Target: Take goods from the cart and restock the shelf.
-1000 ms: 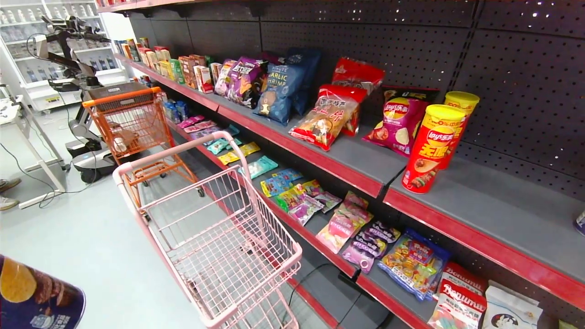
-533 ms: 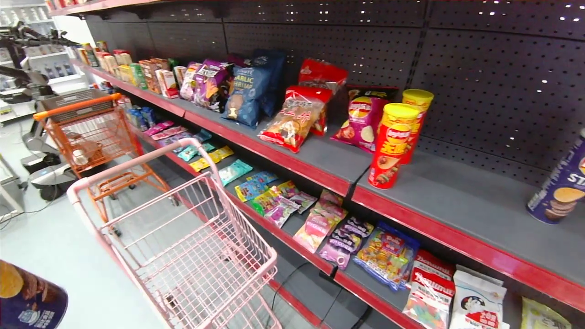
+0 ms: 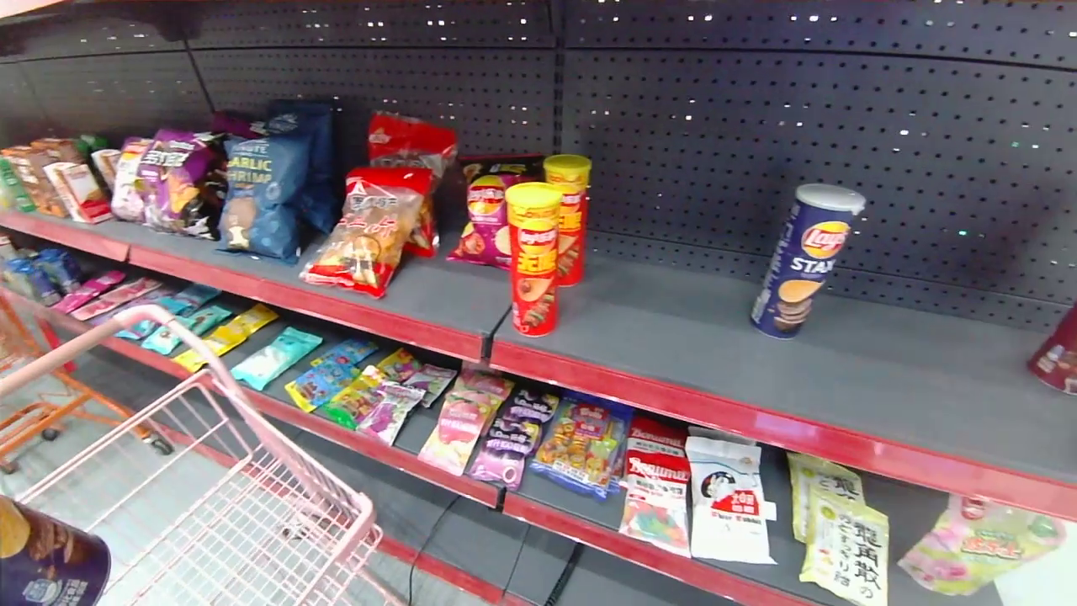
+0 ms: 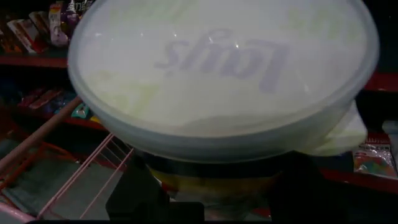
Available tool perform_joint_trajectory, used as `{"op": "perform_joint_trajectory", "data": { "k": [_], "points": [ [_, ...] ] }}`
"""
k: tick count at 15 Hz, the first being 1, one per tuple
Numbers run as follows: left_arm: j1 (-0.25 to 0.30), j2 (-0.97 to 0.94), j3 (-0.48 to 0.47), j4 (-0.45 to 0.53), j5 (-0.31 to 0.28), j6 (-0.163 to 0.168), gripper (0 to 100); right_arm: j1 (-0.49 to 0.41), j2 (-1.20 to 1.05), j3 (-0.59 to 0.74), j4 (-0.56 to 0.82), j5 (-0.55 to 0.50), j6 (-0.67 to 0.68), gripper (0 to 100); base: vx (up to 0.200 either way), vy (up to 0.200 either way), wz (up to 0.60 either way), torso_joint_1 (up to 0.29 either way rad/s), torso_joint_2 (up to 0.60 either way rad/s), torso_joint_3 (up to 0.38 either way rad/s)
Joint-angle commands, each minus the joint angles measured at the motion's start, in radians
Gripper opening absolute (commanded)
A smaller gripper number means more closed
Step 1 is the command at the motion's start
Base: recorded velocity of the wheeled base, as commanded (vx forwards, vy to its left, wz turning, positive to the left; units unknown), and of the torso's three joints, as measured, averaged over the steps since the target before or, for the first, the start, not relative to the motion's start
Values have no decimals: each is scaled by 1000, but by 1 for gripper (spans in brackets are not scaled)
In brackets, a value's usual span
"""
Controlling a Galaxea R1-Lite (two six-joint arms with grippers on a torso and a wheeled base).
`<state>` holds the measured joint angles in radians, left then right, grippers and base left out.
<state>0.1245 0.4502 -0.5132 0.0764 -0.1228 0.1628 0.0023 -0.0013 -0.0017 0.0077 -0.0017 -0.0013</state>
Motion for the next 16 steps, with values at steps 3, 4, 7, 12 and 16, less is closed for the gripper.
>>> {"op": "perform_joint_trajectory", "data": {
  "k": [3,4,7,12,16],
  "points": [
    [1,-1,2,0,38,55,0,1,1,0,2,0,-2,100,0,0,-400,5,5,2],
    [0,-5,4,0,60,100,0,1,1,0,2,0,-2,100,0,0,0,0,0,0],
    [0,-15,4,0,60,110,0,-1,1,0,0,0,-2,100,0,0,0,0,0,0],
    [0,-33,24,0,60,110,0,1,1,0,2,3,-5,100,120,0,0,-4,-2,3],
    [0,-47,32,-1,58,133,0,1,1,0,0,6,-3,100,150,0,0,7,1,1]
  ]
}}
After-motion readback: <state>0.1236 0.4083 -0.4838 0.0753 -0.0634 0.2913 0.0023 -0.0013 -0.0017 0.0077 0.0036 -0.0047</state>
